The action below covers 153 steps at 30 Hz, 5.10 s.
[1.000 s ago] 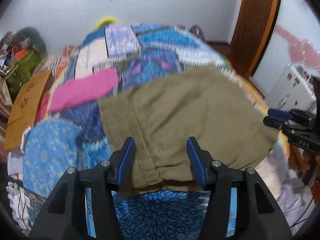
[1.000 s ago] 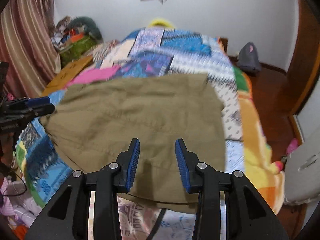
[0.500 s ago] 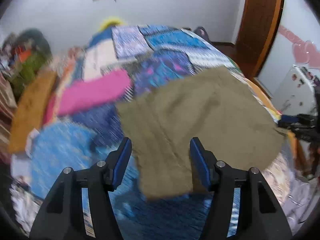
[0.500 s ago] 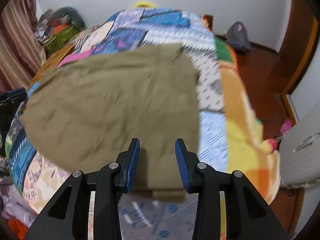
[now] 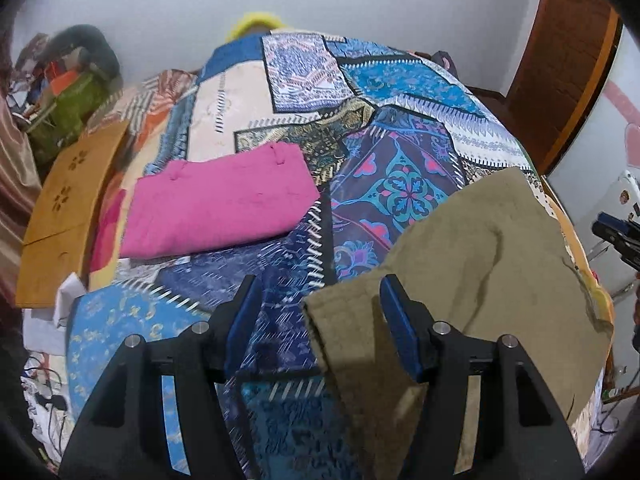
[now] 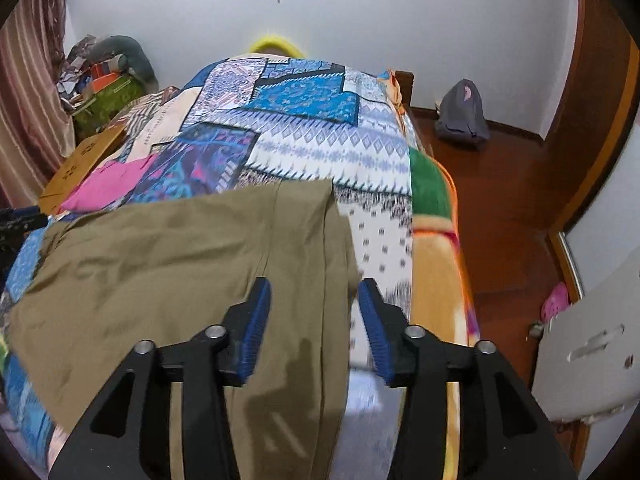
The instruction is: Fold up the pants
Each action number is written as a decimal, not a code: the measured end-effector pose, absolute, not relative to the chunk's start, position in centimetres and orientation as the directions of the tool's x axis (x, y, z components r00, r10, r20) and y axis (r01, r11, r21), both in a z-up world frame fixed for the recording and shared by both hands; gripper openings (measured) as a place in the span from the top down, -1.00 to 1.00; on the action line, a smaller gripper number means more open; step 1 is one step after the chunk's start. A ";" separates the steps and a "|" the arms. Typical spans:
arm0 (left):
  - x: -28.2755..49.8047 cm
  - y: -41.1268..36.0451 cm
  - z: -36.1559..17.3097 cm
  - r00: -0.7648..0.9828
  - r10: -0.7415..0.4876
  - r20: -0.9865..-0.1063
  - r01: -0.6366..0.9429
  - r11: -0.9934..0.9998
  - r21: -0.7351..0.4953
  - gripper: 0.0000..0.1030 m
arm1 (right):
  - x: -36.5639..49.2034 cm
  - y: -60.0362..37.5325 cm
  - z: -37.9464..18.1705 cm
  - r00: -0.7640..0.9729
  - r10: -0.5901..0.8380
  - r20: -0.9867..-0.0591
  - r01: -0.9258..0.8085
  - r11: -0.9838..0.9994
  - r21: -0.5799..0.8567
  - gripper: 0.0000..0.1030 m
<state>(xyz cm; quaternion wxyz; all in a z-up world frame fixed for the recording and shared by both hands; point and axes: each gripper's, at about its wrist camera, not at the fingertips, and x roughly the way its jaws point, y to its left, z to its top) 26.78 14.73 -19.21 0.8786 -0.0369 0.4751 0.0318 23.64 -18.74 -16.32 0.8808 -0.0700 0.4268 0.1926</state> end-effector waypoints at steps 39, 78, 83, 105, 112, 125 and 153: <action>30.3 13.4 -19.4 0.561 0.062 -0.826 -0.108 0.994 0.002 -0.28 | 29.6 -16.2 -17.6 0.487 0.324 -0.811 -0.447 0.890 0.087 0.90; 16.5 10.3 -18.0 0.552 0.076 -0.831 -0.117 0.993 0.013 -0.43 | 13.3 -17.2 -17.4 0.325 0.384 -0.864 -0.565 0.812 0.147 0.22; 13.9 10.2 -16.3 0.585 -0.011 -0.811 -0.134 0.985 -0.110 -0.70 | 11.4 -16.7 -14.0 0.417 0.427 -0.802 -0.586 0.801 0.122 0.22; 13.8 7.6 -22.6 0.525 -0.344 -0.779 -0.133 0.871 -0.474 -0.83 | 12.2 -9.3 -19.1 0.368 0.446 -0.816 -0.652 0.750 0.115 0.18; 15.4 9.5 -22.7 0.553 -0.359 -0.752 -0.198 0.820 -0.537 -0.83 | 12.2 -10.0 -19.6 0.322 0.491 -0.809 -0.655 0.733 0.184 0.18; 17.8 6.9 -19.3 0.605 -0.043 -0.795 -0.180 0.965 -0.190 0.35 | 12.6 -9.8 -18.6 0.314 0.494 -0.811 -0.652 0.733 0.195 0.17; 15.1 1.4 -10.3 0.797 0.141 -0.588 -0.043 0.983 0.177 0.45 | 11.1 -9.2 -16.7 0.333 0.539 -0.774 -0.642 0.731 0.233 0.16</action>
